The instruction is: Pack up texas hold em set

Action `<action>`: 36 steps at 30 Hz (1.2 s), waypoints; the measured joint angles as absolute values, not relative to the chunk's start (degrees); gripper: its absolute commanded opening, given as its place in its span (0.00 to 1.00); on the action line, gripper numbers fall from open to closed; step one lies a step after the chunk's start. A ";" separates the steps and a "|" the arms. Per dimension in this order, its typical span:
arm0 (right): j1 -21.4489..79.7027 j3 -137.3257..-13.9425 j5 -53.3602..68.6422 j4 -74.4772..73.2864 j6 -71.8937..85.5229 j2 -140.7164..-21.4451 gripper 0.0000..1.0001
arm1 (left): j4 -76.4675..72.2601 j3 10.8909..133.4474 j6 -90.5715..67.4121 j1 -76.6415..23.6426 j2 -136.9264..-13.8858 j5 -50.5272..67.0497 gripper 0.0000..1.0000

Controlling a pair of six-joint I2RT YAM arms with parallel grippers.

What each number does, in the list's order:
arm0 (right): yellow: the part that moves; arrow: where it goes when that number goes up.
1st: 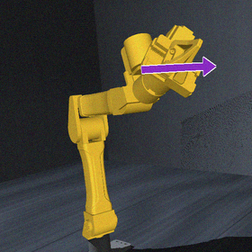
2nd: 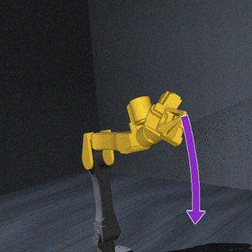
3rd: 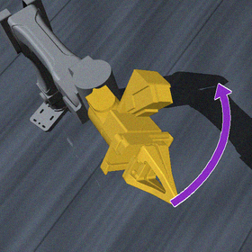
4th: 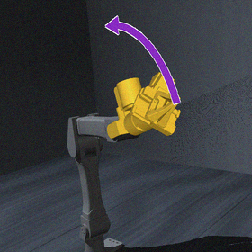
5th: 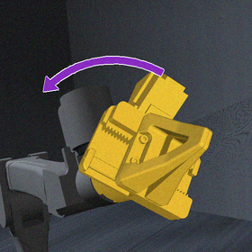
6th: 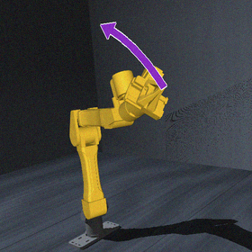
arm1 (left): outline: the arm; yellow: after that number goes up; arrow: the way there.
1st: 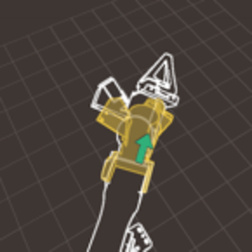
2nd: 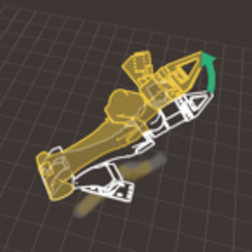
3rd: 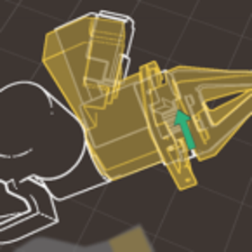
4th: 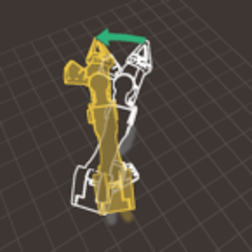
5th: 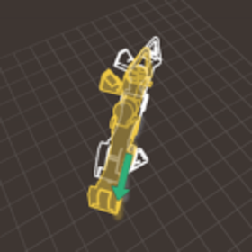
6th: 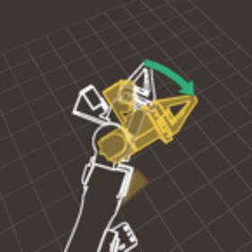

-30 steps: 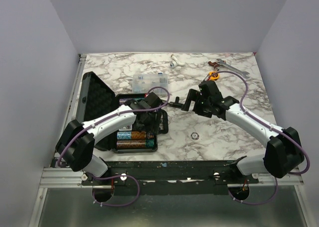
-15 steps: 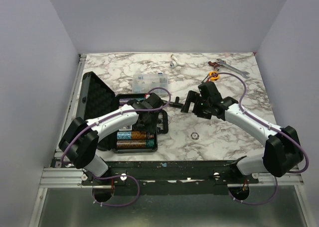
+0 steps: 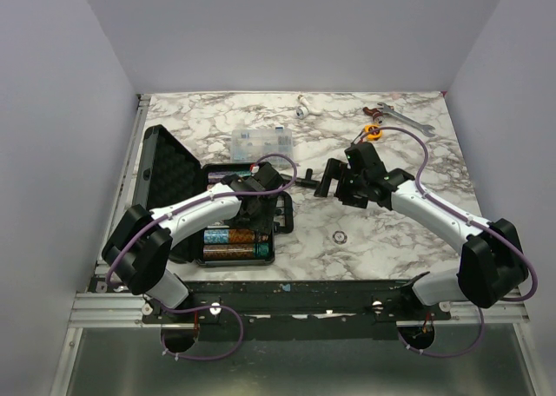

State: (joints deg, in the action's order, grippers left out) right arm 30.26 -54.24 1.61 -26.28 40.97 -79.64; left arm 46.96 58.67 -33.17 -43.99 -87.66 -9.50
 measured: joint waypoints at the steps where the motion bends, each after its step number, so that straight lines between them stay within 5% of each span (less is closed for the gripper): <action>1: 30.26 -54.24 1.72 -26.26 40.97 -79.64 0.99 | 46.96 58.67 -33.10 -43.99 -87.66 -9.50 0.76; 16: 30.26 -54.24 2.04 -26.22 41.04 -79.61 0.99 | 46.81 57.01 -35.64 -44.45 -86.06 -12.58 0.72; 36: 33.01 -49.65 0.80 -31.33 37.95 -77.84 0.99 | 50.35 63.44 -32.21 -44.23 -72.79 -12.10 0.85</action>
